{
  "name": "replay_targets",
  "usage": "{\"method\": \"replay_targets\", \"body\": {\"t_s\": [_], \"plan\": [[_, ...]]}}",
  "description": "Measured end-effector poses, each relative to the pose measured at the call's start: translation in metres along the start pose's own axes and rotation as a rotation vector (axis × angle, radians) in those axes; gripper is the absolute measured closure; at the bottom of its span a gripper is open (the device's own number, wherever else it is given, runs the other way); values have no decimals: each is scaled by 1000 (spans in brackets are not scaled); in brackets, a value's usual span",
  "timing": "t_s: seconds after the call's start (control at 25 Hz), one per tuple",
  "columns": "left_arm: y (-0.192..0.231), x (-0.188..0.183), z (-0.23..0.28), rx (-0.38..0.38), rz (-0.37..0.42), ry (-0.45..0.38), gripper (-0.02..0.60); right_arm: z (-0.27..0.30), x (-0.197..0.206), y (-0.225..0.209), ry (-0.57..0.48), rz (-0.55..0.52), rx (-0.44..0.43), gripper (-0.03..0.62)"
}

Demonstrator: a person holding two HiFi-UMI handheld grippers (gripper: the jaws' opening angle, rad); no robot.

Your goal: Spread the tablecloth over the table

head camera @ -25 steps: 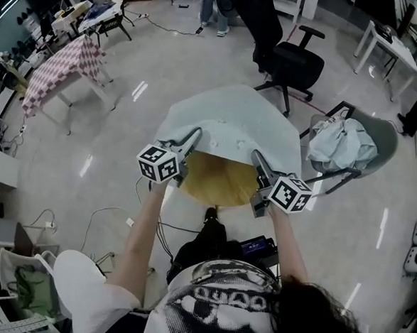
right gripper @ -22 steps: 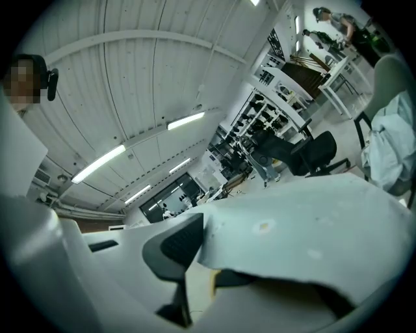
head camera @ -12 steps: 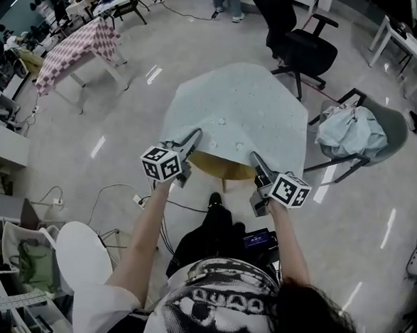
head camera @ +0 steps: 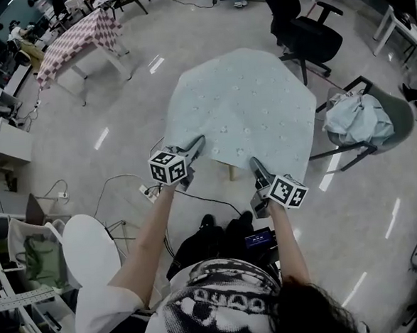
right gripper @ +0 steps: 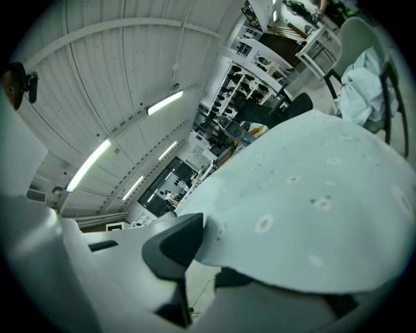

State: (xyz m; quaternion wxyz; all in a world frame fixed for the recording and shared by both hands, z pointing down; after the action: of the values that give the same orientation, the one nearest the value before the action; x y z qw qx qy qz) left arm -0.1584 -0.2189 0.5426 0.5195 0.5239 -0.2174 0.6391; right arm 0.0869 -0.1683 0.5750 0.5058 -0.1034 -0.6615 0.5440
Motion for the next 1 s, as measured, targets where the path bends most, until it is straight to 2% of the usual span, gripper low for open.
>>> {"method": "replay_targets", "body": {"t_s": [0.4,0.48,0.64,0.8,1.0], "plan": [[37,67,-13,18,-47,93,508,14,64,-9,52,48,113,542],[46,79,-15,12,-24,119,508,20,76,-13,71,37,144,540],[56,102,-9,-17,85,182,511,30,90,-19,97,10,216,559],[67,120,0,-32,27,206,509,35,102,-31,77,58,247,557],[72,134,4,-42,12,218,505,33,116,-42,11,130,257,557]]}}
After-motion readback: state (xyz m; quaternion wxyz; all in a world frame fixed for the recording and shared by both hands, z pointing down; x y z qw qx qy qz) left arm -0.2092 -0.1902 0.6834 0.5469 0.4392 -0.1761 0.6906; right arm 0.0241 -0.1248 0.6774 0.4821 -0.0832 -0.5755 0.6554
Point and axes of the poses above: the fingertips, and each gripper's own axes: z forward along the fingers, y to its left, x out of its underside, the point moved 5 cm from there along -z, backward along the fingers, and after that the axes turned 11 degrees about -x, right-handed, at the moved point
